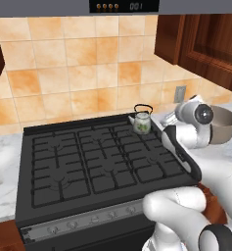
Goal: Pick the kettle from the cabinet and place it on a stove burner. Then pick the pot from the counter and place it on another stove burner. Finally, turn both burners on.
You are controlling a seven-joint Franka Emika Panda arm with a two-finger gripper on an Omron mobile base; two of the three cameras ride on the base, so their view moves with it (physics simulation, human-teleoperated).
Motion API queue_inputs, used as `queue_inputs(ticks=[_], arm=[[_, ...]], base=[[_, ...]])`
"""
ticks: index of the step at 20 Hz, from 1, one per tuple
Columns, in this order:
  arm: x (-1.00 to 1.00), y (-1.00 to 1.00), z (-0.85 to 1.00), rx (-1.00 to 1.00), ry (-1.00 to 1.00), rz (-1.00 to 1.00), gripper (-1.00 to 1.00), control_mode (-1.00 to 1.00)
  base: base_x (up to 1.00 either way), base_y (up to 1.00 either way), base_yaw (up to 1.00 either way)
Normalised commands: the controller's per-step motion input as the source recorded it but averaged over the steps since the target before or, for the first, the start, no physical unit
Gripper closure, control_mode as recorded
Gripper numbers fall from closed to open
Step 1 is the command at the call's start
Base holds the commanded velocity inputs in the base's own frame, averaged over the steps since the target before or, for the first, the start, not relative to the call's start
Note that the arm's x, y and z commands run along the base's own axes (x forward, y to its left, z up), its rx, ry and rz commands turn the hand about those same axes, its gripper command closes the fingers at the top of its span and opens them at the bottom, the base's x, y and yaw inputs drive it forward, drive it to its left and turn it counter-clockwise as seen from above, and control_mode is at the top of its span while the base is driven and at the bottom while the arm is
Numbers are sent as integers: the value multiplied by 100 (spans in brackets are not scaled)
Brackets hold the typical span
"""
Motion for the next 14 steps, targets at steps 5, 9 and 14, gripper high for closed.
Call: queue_inputs(ticks=[5, 9, 14], arm=[[-60, 0, 0, -5, -9, 0, -100, -100], [-53, 0, 6, -4, -1, -1, -100, -100], [-41, 1, 21, -4, 1, -3, -100, -100]], base=[[0, 0, 0], [0, 0, 0], [0, 0, 0]])
